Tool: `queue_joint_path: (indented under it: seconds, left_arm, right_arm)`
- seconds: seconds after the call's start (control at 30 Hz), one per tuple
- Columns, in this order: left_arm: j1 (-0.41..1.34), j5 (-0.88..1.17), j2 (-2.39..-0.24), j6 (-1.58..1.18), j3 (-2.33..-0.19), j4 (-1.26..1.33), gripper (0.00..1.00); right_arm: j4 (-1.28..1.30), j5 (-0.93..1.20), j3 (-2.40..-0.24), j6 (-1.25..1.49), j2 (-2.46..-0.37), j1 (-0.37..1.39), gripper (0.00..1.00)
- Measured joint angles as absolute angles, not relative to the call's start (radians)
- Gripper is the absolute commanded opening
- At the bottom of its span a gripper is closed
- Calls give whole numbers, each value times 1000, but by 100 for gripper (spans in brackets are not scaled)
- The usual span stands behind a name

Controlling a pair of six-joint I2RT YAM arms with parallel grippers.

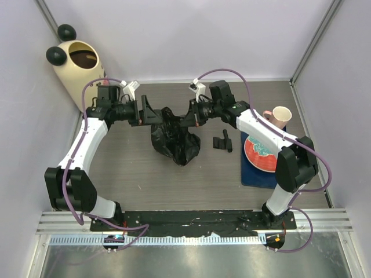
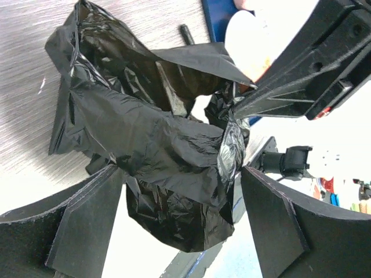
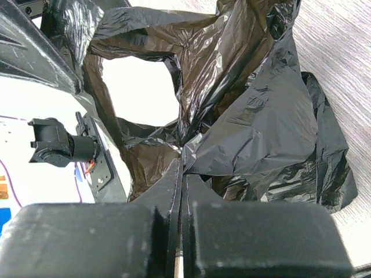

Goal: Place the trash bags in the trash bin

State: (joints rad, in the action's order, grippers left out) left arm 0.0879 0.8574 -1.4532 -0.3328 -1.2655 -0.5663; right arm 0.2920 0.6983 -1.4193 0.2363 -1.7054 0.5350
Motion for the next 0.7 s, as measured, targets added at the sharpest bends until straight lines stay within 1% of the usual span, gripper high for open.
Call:
queue_joint_path:
  seconds: [0.07, 0.17, 0.2, 0.3, 0.37, 0.47, 0.57, 0.63, 0.67, 0.7]
  left_arm:
    - [90, 825, -1453, -328, -1290, -599, 85]
    - [92, 758, -1454, -304, -1336, -679, 91]
    - [92, 729, -1454, -292, -1357, -712, 94]
    - [91, 675, -1454, -251, -1397, -775, 97]
    - [91, 657, -1454, -226, -1421, -815, 97]
    - [91, 647, -1454, -197, -1446, -865, 95]
    - [91, 646, -1460, -176, -1450, -902, 88]
    - [91, 647, -1472, -169, -1449, -921, 80]
    - [91, 647, -1481, -165, -1449, -930, 75]
    - [91, 647, -1490, -163, -1449, -937, 62]
  right_arm:
    - [302, 683, -1433, 234, -1705, 543, 1]
    - [315, 664, -1454, 226, -1705, 555, 1]
    - [322, 656, -1462, 220, -1705, 559, 1]
    - [334, 637, -1475, 208, -1705, 565, 1]
    - [342, 626, -1483, 200, -1705, 570, 1]
    - [351, 616, -1491, 192, -1705, 575, 1]
    - [358, 611, -1498, 189, -1705, 577, 1]
    - [360, 611, -1500, 189, -1705, 578, 1]
    - [361, 611, -1501, 188, -1705, 579, 1]
    - [361, 611, -1501, 188, -1705, 580, 1]
